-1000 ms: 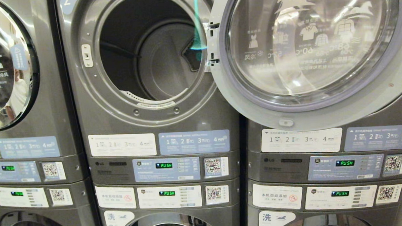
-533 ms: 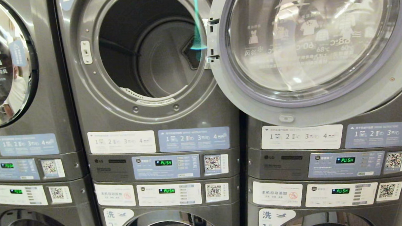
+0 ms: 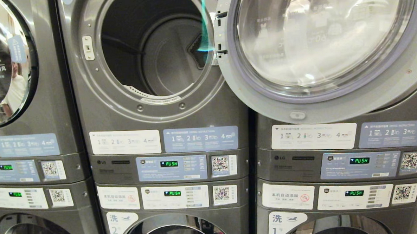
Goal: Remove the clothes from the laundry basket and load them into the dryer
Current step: Take the clothes out of the basket
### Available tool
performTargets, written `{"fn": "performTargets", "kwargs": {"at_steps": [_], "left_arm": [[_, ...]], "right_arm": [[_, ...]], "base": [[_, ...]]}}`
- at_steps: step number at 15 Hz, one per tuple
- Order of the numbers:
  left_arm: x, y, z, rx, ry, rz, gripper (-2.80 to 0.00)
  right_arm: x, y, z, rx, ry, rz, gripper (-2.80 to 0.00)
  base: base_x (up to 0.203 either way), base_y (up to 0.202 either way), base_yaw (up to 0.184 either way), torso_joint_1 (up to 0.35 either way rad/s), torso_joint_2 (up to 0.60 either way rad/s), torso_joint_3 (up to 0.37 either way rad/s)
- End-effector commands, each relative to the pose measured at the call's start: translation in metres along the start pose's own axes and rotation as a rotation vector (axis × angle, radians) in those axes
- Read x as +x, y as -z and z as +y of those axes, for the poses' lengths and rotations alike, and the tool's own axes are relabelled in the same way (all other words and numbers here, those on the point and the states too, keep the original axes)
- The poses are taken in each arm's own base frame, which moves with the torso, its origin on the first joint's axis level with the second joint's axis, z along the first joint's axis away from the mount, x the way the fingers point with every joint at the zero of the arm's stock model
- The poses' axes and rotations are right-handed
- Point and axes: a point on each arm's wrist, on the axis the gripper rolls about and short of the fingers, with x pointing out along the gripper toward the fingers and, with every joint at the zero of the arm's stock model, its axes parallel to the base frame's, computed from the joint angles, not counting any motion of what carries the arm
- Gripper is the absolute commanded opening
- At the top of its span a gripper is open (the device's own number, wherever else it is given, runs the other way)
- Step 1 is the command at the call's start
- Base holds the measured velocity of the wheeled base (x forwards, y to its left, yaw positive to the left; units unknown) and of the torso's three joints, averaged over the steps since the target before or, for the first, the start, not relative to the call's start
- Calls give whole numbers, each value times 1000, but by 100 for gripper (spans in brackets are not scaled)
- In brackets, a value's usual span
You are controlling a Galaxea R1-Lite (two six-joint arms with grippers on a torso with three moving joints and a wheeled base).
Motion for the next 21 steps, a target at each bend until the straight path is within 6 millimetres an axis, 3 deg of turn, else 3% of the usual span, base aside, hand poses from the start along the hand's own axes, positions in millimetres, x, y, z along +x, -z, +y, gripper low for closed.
{"fn": "performTargets", "kwargs": {"at_steps": [1,5,21], "left_arm": [[0,0,0,0,0,0,-280],[0,0,0,0,0,0,-280],[0,0,0,0,-1,0,-280]], "right_arm": [[1,5,0,12,-1,17,-280],[1,5,0,57,14,17,-280],[1,6,1,-83,-25,18,-280]], "base": [[0,0,0,-143,305,173],[0,0,0,-136,309,168],[0,0,0,-147,334,184]]}}
